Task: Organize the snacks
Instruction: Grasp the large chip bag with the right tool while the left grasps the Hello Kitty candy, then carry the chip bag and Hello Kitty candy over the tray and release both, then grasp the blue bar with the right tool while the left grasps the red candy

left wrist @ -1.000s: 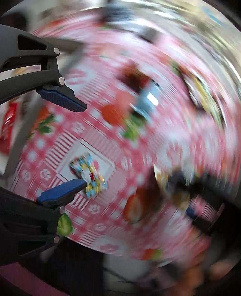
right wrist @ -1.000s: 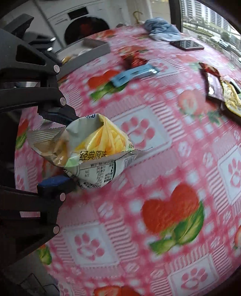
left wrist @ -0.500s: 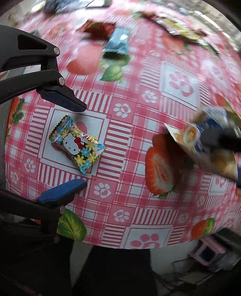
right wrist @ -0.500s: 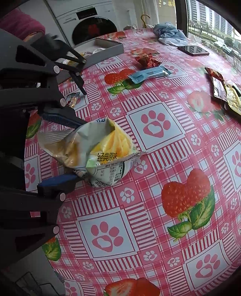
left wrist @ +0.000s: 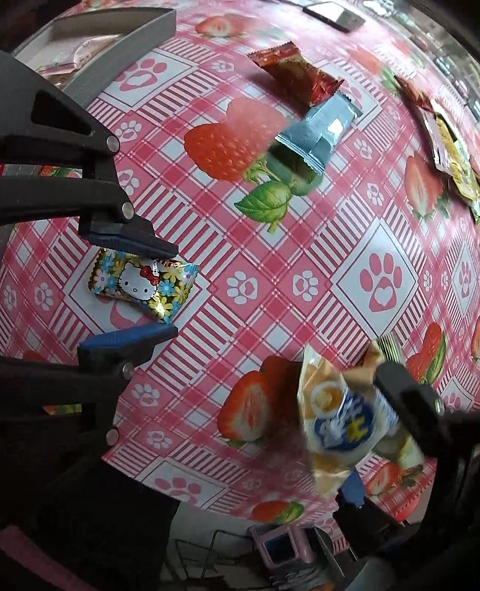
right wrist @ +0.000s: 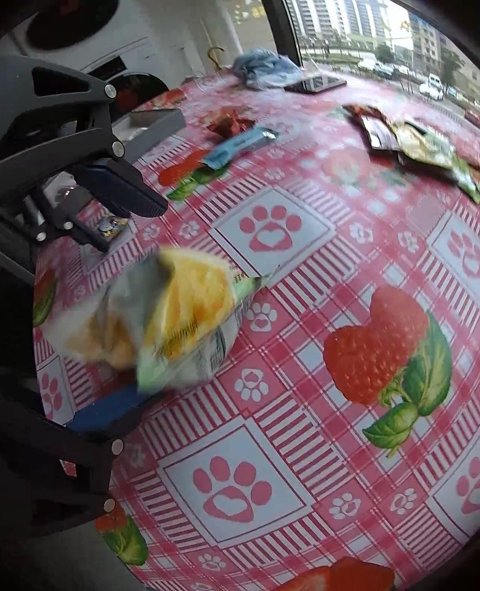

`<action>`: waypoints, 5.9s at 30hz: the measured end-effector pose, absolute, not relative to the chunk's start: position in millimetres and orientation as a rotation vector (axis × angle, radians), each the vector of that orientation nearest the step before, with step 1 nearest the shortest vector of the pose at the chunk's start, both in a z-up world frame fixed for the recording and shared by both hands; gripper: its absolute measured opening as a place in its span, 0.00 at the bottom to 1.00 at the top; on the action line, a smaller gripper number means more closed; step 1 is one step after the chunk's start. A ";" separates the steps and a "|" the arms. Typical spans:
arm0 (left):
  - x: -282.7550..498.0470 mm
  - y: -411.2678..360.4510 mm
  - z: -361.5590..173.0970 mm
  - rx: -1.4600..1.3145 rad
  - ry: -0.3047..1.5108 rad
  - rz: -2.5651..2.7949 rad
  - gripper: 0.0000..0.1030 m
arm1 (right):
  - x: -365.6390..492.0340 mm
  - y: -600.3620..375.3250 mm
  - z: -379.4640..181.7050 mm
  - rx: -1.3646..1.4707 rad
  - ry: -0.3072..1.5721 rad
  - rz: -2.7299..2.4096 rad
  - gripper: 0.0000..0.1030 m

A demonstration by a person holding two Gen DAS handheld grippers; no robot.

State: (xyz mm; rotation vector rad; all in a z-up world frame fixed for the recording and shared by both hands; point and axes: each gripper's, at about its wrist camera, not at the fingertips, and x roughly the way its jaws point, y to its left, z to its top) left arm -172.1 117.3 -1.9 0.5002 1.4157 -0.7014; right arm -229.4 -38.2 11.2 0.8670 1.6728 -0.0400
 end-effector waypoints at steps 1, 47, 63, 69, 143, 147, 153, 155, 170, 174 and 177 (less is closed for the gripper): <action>-177.2 121.6 -3.5 0.510 1.413 -0.704 0.46 | -227.7 -37.6 9.0 0.856 1.680 -0.053 0.88; -192.5 274.4 71.3 -0.226 1.390 -0.251 0.34 | -210.4 113.5 62.2 0.308 1.736 0.304 0.58; -226.0 367.8 68.5 -0.360 1.332 -0.011 0.34 | -209.6 226.7 88.7 0.017 1.715 0.540 0.59; -229.2 384.3 63.4 -0.386 1.330 0.042 0.34 | -210.1 266.9 93.7 -0.054 1.709 0.611 0.59; -152.7 290.3 108.5 -0.193 1.365 -0.098 0.77 | -86.9 183.1 11.3 -0.152 1.667 0.259 0.30; -121.5 259.7 112.5 -0.110 1.340 -0.151 0.77 | -96.1 144.8 7.9 -0.086 1.689 0.260 0.30; -72.0 197.1 97.7 0.114 1.313 -0.225 0.78 | -140.9 75.9 -3.7 -0.003 1.743 0.230 0.30; -57.9 177.2 84.5 0.212 1.305 -0.232 0.78 | -155.8 55.2 -8.0 0.036 1.757 0.216 0.30; -12.9 133.9 2.2 0.535 1.401 -0.314 0.76 | -173.4 -2.5 -10.7 0.161 1.752 0.221 0.30; -11.9 132.7 5.5 0.465 1.429 -0.373 0.43 | -153.9 0.5 1.0 0.105 1.741 0.199 0.58; -15.9 126.5 7.5 0.434 1.439 -0.391 0.32 | -143.7 4.8 6.9 0.080 1.719 0.195 0.77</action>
